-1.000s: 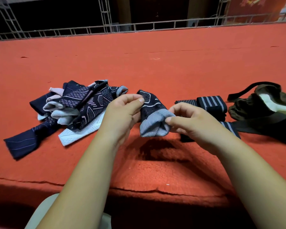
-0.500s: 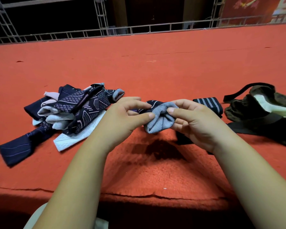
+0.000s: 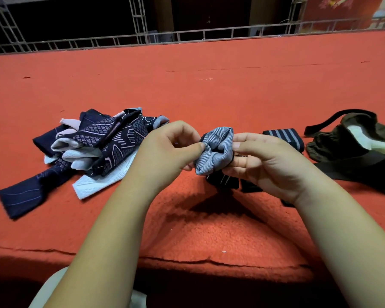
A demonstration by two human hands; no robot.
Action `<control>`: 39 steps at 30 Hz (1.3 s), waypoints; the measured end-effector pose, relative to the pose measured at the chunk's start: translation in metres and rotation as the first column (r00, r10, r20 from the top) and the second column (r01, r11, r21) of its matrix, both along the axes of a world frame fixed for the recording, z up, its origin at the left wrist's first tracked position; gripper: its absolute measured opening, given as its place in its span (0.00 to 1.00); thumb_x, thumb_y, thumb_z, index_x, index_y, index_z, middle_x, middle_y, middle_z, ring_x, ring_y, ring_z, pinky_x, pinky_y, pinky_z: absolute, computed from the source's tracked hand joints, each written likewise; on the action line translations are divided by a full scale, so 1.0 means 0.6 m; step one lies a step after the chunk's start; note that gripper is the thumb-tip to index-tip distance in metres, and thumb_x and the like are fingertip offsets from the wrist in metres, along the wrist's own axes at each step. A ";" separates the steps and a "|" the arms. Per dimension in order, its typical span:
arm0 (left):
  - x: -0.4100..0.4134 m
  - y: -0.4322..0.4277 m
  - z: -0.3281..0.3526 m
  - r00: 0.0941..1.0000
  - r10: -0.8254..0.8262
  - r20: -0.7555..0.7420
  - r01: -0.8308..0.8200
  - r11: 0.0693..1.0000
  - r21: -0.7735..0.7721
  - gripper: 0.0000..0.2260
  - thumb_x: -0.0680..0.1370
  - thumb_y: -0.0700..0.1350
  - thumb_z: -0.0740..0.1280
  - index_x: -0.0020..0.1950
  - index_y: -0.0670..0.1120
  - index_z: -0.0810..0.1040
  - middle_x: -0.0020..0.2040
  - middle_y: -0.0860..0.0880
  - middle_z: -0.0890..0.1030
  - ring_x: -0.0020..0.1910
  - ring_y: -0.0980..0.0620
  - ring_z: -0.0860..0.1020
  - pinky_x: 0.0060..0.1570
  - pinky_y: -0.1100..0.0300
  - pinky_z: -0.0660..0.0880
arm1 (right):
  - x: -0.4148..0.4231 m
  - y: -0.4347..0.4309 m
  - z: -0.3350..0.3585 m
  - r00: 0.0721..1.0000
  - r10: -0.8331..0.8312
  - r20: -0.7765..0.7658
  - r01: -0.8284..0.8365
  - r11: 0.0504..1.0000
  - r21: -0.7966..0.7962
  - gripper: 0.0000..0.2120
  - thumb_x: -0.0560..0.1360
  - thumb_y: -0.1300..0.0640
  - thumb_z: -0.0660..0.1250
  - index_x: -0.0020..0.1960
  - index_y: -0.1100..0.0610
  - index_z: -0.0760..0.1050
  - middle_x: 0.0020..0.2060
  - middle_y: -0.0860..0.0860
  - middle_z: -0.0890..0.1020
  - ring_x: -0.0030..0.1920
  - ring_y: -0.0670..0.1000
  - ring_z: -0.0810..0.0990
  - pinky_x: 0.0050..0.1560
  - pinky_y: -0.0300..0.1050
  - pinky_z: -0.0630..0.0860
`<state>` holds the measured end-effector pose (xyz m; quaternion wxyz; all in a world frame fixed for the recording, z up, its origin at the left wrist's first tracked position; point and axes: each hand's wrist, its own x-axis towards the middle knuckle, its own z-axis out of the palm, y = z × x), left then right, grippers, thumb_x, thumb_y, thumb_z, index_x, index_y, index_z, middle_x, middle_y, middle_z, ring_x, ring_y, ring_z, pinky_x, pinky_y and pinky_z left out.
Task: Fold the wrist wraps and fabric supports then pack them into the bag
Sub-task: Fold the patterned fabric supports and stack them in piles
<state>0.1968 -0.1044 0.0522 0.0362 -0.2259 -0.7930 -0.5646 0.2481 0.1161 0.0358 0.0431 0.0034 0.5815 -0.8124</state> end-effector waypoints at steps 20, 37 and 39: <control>0.023 0.019 0.024 0.897 0.334 -0.288 -0.339 0.940 0.034 0.05 0.74 0.40 0.71 0.43 0.51 0.82 0.39 0.52 0.84 0.40 0.52 0.83 0.42 0.57 0.79 | 0.018 -0.044 0.032 0.730 -0.380 -0.568 0.682 0.469 0.562 0.09 0.74 0.63 0.68 0.47 0.50 0.80 0.41 0.48 0.83 0.34 0.47 0.85 0.37 0.40 0.77; -0.003 0.029 0.007 0.977 0.172 -0.126 -0.129 0.948 0.291 0.03 0.80 0.42 0.75 0.51 0.50 0.87 0.40 0.55 0.85 0.38 0.62 0.79 0.40 0.67 0.73 | 0.011 -0.004 0.031 0.901 -0.276 -0.334 0.400 0.827 0.395 0.09 0.81 0.47 0.72 0.53 0.51 0.85 0.44 0.42 0.85 0.44 0.45 0.80 0.50 0.41 0.76; -0.006 0.031 0.006 0.980 0.171 -0.098 -0.131 0.936 0.327 0.03 0.80 0.42 0.75 0.51 0.50 0.87 0.42 0.54 0.86 0.40 0.61 0.81 0.42 0.66 0.75 | 0.011 -0.003 0.026 0.902 -0.180 -0.392 0.379 0.764 0.522 0.09 0.79 0.43 0.74 0.57 0.44 0.84 0.48 0.37 0.86 0.51 0.43 0.83 0.54 0.40 0.77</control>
